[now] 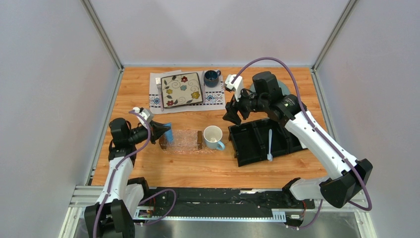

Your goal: Prepare toiletry sets of a toothbrush and toothpaste on the tray

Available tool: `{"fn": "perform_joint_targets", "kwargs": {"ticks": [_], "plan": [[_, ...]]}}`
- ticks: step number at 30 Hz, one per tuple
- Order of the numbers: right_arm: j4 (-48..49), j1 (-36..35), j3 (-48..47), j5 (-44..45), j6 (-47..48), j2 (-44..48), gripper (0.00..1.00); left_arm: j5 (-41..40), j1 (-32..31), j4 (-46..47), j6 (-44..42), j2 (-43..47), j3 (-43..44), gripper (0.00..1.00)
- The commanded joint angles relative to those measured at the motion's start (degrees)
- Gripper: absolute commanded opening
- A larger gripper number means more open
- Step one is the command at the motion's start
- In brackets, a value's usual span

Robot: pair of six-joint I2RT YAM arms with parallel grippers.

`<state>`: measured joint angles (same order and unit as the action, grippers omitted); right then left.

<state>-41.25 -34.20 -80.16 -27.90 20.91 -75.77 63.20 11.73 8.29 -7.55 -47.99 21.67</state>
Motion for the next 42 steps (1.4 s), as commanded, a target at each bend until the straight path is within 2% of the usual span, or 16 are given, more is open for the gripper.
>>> {"fn": "perform_joint_targets", "kwargs": {"ticks": [1, 11, 17, 23, 30, 42], "plan": [[2.6, 0.2, 0.1, -0.1, 1.2, -0.3, 0.67, 2.4, 0.5, 1.4, -3.8, -0.8, 0.0, 0.00], [2.4, 0.2, -0.1, -0.2, 1.3, -0.7, 0.68, 3.2, 0.5, 2.2, -5.5, -3.5, -0.4, 0.00], [2.3, 0.2, -0.3, -0.2, 1.4, -1.1, 0.68, 4.0, 0.5, 1.7, -7.4, -4.1, -1.2, 0.05], [2.2, 0.2, -0.4, -0.2, 1.4, -1.4, 0.68, 4.7, 0.5, 1.2, -8.6, -4.8, -1.4, 0.15], [2.0, 0.2, 0.2, 0.3, 1.9, -0.9, 0.68, 4.7, 0.5, -3.9, -13.7, -4.4, -1.1, 0.35], [0.2, 1.2, 1.0, 1.8, 3.3, 0.4, 0.68, 3.5, 0.5, -12.2, -17.8, -1.9, 1.5, 0.55]]}}
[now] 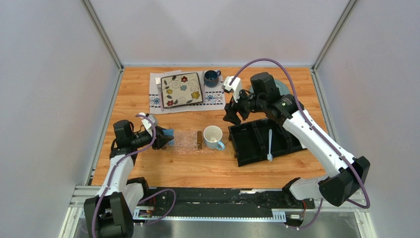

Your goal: Prepare toiletry sets of a toothbrush and toothpaste on the tray

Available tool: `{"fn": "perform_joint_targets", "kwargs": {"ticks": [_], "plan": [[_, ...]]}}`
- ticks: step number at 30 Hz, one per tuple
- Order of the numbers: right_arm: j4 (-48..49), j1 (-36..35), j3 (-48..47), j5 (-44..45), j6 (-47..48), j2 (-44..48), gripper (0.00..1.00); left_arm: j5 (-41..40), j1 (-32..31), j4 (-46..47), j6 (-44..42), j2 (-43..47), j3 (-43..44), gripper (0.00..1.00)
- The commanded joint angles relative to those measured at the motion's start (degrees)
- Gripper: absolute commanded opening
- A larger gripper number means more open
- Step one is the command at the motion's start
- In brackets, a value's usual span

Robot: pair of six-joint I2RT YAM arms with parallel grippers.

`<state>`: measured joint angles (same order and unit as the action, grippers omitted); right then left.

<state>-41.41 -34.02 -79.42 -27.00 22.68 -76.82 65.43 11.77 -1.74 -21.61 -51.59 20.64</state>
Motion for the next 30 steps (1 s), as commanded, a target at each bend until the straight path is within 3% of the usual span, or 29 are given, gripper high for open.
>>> {"fn": "perform_joint_targets", "kwargs": {"ticks": [1, 9, 16, 30], "plan": [[-0.2, 1.3, 0.1, 0.8, 1.5, 1.4, 0.68, 1.1, 0.4, -2.3, -3.4, 1.9, 2.6, 0.56], [-0.7, 3.0, 1.7, 0.7, 1.9, 2.1, 0.68, 0.3, 0.4, -3.2, -2.8, 2.6, 3.7, 0.66], [-1.0, 4.3, 2.5, 0.9, 2.3, 2.7, 0.68, -1.7, 0.4, -3.8, -2.5, 4.1, 4.1, 0.68], [-0.9, 4.6, 3.7, 0.5, 2.1, 3.1, 0.68, -4.5, 0.5, -4.3, -0.4, 5.9, 3.8, 0.57]]}}
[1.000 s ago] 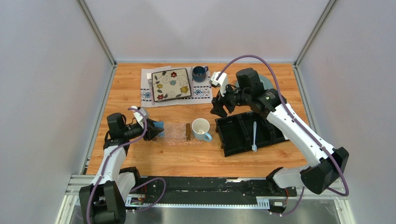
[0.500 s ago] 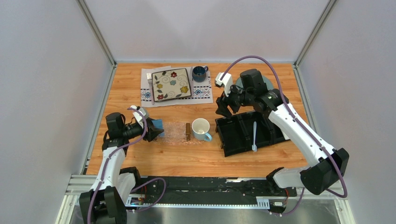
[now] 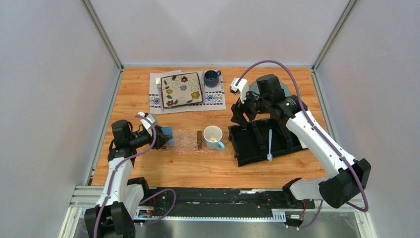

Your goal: Prepare toiletry sets of a toothbrush and toothpaste on the tray

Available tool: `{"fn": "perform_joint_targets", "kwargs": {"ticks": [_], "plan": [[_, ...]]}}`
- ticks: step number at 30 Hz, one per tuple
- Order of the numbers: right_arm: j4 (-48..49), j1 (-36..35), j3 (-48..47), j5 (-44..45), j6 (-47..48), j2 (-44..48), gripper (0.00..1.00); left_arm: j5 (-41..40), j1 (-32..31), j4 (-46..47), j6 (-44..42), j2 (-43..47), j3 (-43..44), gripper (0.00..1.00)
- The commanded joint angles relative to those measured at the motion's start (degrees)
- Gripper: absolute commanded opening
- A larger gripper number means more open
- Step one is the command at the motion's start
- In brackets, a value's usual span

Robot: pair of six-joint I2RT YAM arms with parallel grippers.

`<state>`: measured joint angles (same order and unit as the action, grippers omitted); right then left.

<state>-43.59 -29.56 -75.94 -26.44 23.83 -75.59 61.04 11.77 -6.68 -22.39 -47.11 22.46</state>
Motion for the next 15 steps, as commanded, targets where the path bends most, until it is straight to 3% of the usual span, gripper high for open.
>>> {"fn": "perform_joint_targets", "kwargs": {"ticks": [1, 10, 15], "plan": [[1.3, 0.1, 0.5, 0.0, 1.0, 1.8, 0.68, -0.3, 0.4, 1.0, 0.9, 1.9, 1.7, 0.56], [1.9, 0.1, 1.3, -0.3, 0.9, 1.3, 0.68, -1.0, 0.4, 1.8, 3.1, 5.8, 0.1, 0.39], [1.9, 0.1, 1.5, -0.5, 0.7, 1.2, 0.68, -1.2, 0.5, 0.5, 2.6, 6.0, 0.3, 0.35]]}}
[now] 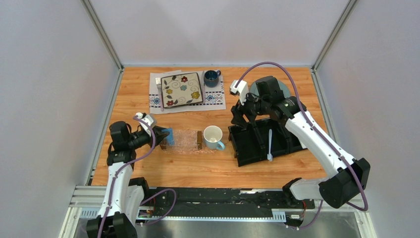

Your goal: Prepare toiletry sets of a toothbrush and toothpaste on the tray

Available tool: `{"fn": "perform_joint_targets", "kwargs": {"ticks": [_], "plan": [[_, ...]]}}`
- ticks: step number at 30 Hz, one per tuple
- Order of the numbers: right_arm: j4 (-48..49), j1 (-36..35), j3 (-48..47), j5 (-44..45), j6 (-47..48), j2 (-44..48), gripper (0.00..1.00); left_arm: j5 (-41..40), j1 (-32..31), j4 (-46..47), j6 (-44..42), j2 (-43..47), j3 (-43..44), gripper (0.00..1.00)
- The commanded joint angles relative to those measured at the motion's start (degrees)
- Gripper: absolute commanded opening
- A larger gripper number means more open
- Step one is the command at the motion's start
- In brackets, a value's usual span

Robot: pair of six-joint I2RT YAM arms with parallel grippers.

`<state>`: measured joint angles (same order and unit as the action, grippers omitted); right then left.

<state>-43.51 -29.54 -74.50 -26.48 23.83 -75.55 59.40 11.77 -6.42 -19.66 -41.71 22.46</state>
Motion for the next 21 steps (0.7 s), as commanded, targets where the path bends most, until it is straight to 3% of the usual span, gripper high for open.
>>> {"fn": "perform_joint_targets", "kwargs": {"ticks": [1, 14, 17, 21], "plan": [[1.8, 0.1, 0.1, -0.5, 0.7, 1.2, 0.68, 0.4, 0.4, 0.0, -0.3, 0.5, 0.4, 0.34], [1.7, 0.1, 0.7, 0.5, 0.8, 2.0, 0.68, -2.4, 0.4, -1.0, -0.6, 0.6, 0.4, 0.27], [1.7, 0.1, 1.1, 1.9, 0.8, 2.3, 0.68, -2.6, 0.4, -2.3, -1.3, 0.8, 0.6, 0.34], [0.7, 0.1, 1.2, 6.3, 0.7, 2.5, 0.68, -2.9, 0.4, -3.5, -2.0, 1.3, 0.7, 0.55]]}}
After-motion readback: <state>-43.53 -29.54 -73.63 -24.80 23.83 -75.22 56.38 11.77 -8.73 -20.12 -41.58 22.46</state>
